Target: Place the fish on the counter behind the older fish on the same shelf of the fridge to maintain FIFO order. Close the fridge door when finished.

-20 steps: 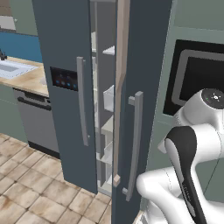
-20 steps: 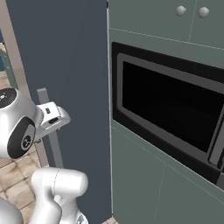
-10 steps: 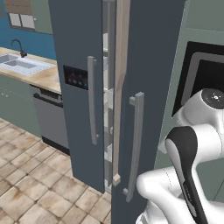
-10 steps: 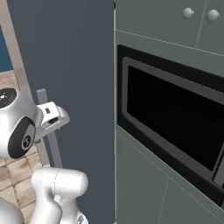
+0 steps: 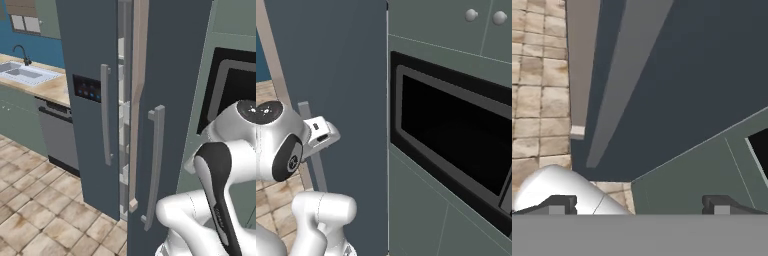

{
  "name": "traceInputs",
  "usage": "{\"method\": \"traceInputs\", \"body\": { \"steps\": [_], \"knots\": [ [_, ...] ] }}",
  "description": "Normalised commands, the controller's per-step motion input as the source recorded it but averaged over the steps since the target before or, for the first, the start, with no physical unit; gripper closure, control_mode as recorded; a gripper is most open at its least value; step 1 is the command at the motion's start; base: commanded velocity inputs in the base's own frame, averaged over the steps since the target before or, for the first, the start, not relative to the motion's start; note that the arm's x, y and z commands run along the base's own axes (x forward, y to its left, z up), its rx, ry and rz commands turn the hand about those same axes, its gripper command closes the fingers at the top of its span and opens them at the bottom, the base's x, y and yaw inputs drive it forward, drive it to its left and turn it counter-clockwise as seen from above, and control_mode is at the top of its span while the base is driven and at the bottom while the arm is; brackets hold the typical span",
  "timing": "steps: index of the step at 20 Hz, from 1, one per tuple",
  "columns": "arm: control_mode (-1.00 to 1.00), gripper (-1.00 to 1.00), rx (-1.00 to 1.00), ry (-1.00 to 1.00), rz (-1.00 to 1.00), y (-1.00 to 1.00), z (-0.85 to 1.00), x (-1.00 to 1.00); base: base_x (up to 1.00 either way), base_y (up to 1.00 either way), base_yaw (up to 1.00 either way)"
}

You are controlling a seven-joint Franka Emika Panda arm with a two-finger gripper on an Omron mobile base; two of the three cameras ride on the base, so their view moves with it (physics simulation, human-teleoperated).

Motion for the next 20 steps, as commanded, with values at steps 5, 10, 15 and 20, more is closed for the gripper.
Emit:
{"method": "traceInputs", "body": {
  "steps": [5, 10, 15, 20],
  "knots": [
    [-1.0, -1.0, 0.05, -0.13, 0.05, -0.41, 0.23, 0.0, 0.0, 0.0, 0.0],
    [-1.0, -1.0, 0.0, -0.07, 0.02, 0.08, 0.39, 0.22, 0.0, 0.0, 0.0],
    [-1.0, -1.0, 0.0, -0.13, 0.01, 0.05, 0.07, 0.47, 0.0, 0.0, 0.0],
    [-1.0, -1.0, 0.01, -0.06, 0.08, 0.04, -0.01, 0.72, 0.0, 0.0, 0.0]
  ]
}}
